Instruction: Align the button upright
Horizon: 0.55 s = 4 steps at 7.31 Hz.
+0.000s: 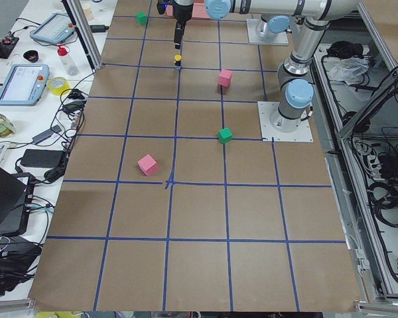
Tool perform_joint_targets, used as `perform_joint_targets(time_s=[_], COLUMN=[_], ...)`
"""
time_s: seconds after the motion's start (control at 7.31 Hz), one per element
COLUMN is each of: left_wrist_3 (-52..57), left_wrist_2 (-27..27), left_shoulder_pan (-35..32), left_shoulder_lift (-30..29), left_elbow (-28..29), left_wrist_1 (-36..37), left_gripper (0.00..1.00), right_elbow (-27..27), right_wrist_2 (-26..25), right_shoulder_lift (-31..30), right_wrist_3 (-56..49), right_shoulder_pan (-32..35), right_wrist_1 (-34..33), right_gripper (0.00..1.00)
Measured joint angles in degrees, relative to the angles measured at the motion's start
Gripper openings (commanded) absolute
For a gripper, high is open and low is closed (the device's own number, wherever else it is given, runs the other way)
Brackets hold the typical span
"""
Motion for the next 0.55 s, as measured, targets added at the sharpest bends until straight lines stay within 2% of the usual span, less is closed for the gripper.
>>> perform_joint_targets(time_s=[0.55], left_wrist_3=[0.13], left_wrist_2=[0.19], left_shoulder_pan=[0.03], left_shoulder_lift=[0.22], left_elbow=[0.00], left_wrist_1=[0.00], left_gripper=[1.00], right_elbow=[-0.01], right_wrist_2=[0.08], right_shoulder_lift=[0.02], right_wrist_3=[0.06], right_shoulder_pan=[0.03], right_wrist_1=[-0.38], right_gripper=[1.00])
